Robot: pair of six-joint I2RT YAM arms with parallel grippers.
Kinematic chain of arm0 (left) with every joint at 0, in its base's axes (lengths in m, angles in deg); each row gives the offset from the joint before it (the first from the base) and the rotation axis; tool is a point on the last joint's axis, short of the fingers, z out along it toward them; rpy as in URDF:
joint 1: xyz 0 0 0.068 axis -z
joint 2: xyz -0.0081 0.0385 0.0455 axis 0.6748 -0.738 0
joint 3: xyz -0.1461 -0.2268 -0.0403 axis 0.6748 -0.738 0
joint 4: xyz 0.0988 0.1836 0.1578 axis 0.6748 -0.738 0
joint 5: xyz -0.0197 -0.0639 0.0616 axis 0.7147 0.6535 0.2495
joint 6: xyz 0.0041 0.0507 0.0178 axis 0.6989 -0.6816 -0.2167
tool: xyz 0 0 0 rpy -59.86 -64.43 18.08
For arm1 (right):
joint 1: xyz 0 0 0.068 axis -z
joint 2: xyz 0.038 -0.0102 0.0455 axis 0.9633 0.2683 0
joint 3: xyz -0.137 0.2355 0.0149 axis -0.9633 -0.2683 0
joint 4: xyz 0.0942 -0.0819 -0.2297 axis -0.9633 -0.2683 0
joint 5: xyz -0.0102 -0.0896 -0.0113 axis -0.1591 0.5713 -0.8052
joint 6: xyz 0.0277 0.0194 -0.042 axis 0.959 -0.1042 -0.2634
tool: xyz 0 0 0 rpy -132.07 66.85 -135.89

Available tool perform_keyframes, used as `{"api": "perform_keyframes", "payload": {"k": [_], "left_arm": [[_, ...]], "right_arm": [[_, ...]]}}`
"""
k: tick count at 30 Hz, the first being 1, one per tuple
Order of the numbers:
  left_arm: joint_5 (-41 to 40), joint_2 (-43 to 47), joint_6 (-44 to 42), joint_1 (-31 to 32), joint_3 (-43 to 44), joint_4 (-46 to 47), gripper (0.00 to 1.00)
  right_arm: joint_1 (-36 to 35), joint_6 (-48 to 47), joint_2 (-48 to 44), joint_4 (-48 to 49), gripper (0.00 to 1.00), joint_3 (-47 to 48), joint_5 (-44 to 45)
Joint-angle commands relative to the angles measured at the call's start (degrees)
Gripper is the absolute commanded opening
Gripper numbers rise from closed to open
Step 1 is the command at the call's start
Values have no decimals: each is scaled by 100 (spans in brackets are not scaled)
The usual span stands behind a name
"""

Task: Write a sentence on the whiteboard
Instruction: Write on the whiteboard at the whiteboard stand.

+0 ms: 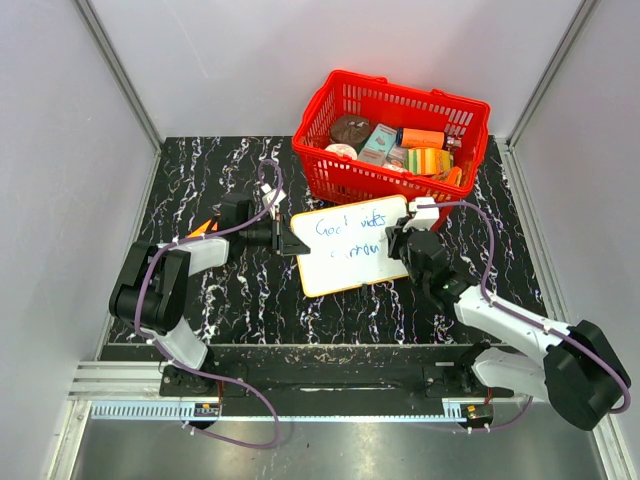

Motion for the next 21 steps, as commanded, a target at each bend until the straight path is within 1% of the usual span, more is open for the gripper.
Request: {"api": "perform_keyframes", "payload": {"k": [1,21], "left_arm": [[-900,-245,-707,134,-52,-292,0],[-891,-254,-698,134,-43,-283,0]], "right_arm": [[28,-7,160,132,0,226,102],[36,345,-182,-597,0,-161,-74]]}}
